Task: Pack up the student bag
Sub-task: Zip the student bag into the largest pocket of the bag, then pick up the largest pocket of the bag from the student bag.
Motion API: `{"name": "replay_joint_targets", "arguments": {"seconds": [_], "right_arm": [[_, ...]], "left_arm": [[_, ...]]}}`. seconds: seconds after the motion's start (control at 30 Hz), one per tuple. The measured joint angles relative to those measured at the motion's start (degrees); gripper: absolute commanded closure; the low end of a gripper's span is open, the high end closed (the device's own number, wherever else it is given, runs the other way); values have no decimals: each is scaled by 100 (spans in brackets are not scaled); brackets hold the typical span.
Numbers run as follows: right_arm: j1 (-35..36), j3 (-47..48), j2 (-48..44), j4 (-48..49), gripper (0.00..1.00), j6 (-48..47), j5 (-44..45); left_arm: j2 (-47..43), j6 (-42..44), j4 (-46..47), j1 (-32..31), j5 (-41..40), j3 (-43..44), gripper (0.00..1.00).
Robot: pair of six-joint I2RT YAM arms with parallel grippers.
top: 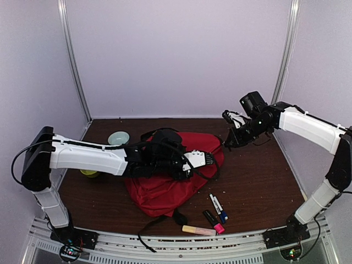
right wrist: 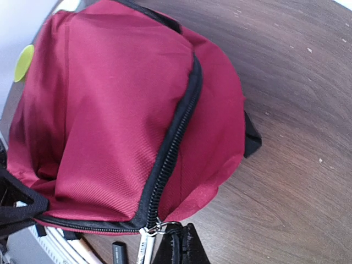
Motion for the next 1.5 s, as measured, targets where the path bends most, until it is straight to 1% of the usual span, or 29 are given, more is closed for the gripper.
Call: {"name": "replay_joint_targets", "arguments": {"seconds": [0.2,0.33,0.37,0.43,0.47,0.5,0.6,0.67,0.73,0.83,0.93,1.0,1.07,1.17,1.23,1.33,1.37,1.5], "right_arm": [[0,-46,-195,136,100,-212,-916],[7,-269,-446,334,100,-275,-1252],[26,-297,-466,358,100,-286,-1314],[131,-354,-474,450,100,-295,-1368],[201,-380,-474,496,100,-299,-1364],[291,-402,-474,562,100,-304,-1259],[352,-402,-474,717,100,-260,-905],[382,-402,-474,780,100,-214,-793],[409,-396,-474,826,100,-151,-743],[426,-391,-479,826,100,-101,-741],[446,-391,-505,785,100,-63,-715],[446,-378,-516,726,100,-42,-680],[446,-354,-529,638,100,0,-629],[446,-321,-529,560,100,63,-595],[446,-273,-529,481,100,101,-577],[446,-195,-531,332,100,107,-501],[442,-168,-531,286,100,109,-461],[402,20,-522,70,100,107,-168]], "left_arm": [[-664,188,-424,-4,-33,-289,100],[-885,254,-638,-17,-33,-378,100],[-935,269,-654,-26,-33,-424,96],[-1032,293,-780,-42,-33,-492,77],[-1064,308,-885,-52,-37,-501,69],[-1078,323,-975,-66,-35,-492,63],[-1043,219,-1639,-153,-55,-404,49],[-833,59,-1823,-201,-2,-107,44],[-584,-149,-1762,-214,103,267,40],[-363,-407,-1331,-214,118,525,34],[-195,-671,-901,-212,15,610,33],[7,-774,-831,-205,17,820,34],[367,-896,-798,-205,39,1244,37],[772,-1032,-710,-192,28,1637,47],[953,-1119,-651,-175,-24,1707,62],[1099,-1202,-627,-129,-227,1707,94],[1117,-1235,-632,-116,-280,1707,100],[1130,-1220,-573,-81,-501,1707,100]]}}
